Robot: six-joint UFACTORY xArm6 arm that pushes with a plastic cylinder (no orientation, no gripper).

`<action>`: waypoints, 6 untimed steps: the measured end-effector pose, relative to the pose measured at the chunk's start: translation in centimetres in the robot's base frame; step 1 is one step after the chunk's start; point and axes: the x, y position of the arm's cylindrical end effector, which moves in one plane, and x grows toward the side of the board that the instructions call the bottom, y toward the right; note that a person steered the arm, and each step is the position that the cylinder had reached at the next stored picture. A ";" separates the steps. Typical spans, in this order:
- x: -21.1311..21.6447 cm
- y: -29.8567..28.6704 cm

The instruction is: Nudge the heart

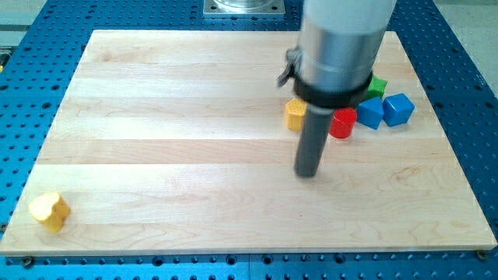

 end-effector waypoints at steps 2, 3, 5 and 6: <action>8.0 -21.0; 8.2 -24.7; 5.6 -28.8; 2.7 -27.7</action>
